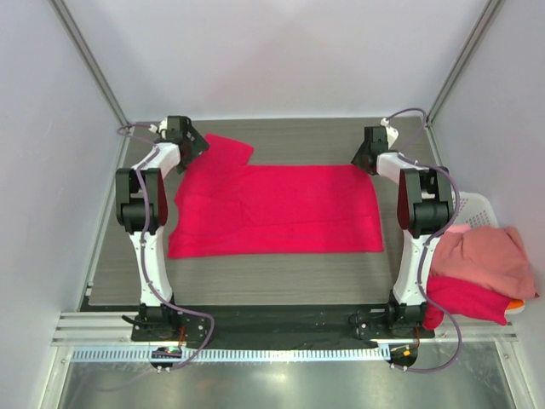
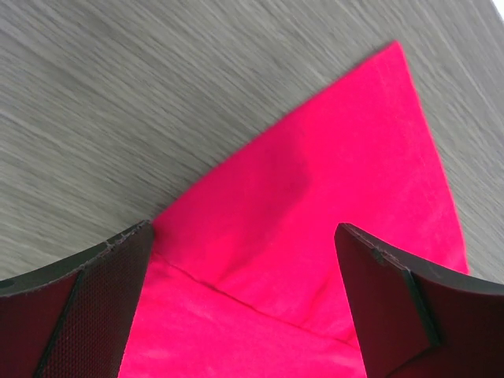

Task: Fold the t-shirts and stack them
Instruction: Fold the tshirt

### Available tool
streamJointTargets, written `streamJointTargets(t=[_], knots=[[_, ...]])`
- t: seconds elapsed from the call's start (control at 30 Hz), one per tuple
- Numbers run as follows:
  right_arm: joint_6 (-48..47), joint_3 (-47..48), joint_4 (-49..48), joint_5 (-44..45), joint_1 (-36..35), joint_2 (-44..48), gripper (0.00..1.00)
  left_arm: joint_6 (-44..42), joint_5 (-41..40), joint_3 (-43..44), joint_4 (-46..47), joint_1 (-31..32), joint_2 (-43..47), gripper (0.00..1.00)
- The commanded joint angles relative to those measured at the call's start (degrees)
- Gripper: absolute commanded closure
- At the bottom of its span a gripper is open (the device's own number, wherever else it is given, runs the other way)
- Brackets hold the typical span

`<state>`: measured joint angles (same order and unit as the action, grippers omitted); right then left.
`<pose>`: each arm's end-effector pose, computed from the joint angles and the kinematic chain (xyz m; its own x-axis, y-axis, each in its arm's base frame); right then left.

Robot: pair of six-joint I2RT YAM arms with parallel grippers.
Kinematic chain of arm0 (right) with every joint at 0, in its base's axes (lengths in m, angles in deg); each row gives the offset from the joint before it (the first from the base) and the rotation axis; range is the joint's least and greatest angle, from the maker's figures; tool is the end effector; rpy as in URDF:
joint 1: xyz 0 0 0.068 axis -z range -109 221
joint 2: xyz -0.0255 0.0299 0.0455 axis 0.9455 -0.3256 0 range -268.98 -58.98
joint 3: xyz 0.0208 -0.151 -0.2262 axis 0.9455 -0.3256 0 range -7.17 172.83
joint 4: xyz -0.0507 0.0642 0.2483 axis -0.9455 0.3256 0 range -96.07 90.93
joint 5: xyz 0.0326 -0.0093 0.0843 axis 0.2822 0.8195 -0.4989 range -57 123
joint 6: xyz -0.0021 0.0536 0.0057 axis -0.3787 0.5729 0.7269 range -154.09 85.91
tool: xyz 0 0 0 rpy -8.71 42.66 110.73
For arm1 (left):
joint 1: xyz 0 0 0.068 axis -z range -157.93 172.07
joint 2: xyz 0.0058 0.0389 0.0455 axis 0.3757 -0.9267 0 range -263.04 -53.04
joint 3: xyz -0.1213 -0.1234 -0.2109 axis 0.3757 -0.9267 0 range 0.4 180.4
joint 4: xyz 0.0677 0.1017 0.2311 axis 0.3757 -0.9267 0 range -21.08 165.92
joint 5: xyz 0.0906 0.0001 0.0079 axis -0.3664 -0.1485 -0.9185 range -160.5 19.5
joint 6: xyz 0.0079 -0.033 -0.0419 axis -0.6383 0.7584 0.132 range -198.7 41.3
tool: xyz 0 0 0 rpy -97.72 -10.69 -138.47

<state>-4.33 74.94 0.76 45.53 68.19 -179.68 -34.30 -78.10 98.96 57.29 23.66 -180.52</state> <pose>0.4597 0.0148 0.1571 -0.5659 0.4573 -0.6860 0.4436 0.8703 0.2142 0.4978 -0.0091 0.1763 -0.4838 -0.6803 -0.5505 -0.5602 0.7240 -0.4024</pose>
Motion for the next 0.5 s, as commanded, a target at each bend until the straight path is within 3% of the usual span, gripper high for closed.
streamJointTargets(t=[0.0, 0.13, 0.47], knots=[[-1.8, 1.5, 0.8, 0.2, -0.5, -1.9, 0.56, -1.7, 0.8, 2.2, 2.7, -0.8, -1.3, 0.0], [-1.6, 0.6, 0.8, 1.5, -0.5, -1.1, 0.88, -2.2, 0.2, 3.2, 2.9, -1.0, -2.5, 0.0], [-0.8, -0.3, 1.1, 3.6, -0.4, -0.1, 0.94, -0.9, 5.0, 14.4, -3.4, -1.3, -12.2, 0.02]])
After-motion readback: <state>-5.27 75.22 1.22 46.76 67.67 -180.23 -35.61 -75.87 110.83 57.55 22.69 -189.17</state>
